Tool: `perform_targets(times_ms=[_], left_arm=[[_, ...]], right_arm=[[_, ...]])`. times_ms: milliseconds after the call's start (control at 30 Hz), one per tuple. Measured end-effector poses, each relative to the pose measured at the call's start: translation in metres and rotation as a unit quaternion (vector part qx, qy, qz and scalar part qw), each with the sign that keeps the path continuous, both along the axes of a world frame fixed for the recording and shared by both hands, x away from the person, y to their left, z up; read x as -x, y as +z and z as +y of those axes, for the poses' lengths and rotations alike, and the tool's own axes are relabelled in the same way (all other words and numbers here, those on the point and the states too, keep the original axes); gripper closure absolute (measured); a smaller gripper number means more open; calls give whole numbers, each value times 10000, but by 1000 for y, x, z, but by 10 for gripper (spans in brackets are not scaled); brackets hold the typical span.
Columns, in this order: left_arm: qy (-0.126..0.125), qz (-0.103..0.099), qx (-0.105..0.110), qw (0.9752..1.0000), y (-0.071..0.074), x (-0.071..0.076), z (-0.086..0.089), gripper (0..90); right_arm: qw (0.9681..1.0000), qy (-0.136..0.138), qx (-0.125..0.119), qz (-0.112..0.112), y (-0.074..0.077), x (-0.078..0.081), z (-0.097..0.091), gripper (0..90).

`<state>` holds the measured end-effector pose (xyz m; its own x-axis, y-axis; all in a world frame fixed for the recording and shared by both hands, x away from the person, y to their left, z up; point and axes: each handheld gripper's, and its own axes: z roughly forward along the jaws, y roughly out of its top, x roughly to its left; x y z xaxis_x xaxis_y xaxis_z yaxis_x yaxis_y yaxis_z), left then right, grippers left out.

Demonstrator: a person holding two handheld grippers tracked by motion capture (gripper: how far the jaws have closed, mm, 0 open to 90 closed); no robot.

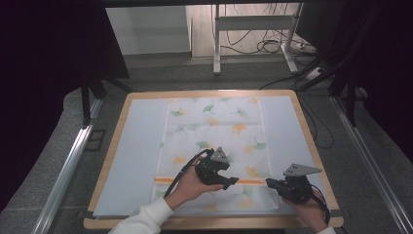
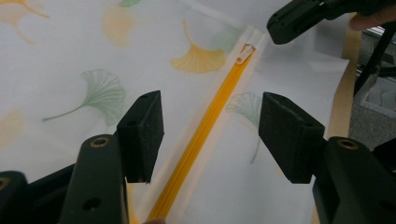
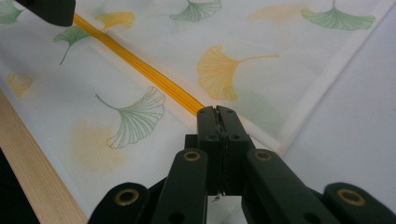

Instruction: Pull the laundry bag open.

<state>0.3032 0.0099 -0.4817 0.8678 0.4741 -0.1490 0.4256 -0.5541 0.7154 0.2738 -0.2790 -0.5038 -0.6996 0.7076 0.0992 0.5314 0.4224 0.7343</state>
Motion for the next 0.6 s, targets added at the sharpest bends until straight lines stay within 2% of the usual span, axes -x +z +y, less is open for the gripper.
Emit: perform_targets(times_ms=[67, 300, 400, 467, 500, 600], left_arm=[[-119, -21, -67, 9999, -2, 2, -9, 400], [-163, 55, -166, 9997, -7, 1, -20, 403], [-178, 81, -194, 9996, -10, 1, -24, 405], [-172, 141, -167, 9996, -11, 0, -27, 408], [-191, 248, -110, 9995, -12, -2, -30, 410], [-208, 305, -69, 9993, -13, -4, -35, 418]], right_arm=[[10000, -28, -10, 19, 0, -1, -3, 881], [9999, -146, 15, 75, -4, -9, -9, 881], [9999, -115, 19, 70, -4, -10, -9, 881], [9999, -98, 38, 73, -4, -11, -8, 881], [9999, -90, 64, 92, -5, -11, -7, 881], [9998, -88, 92, 137, -5, -10, -7, 881]])
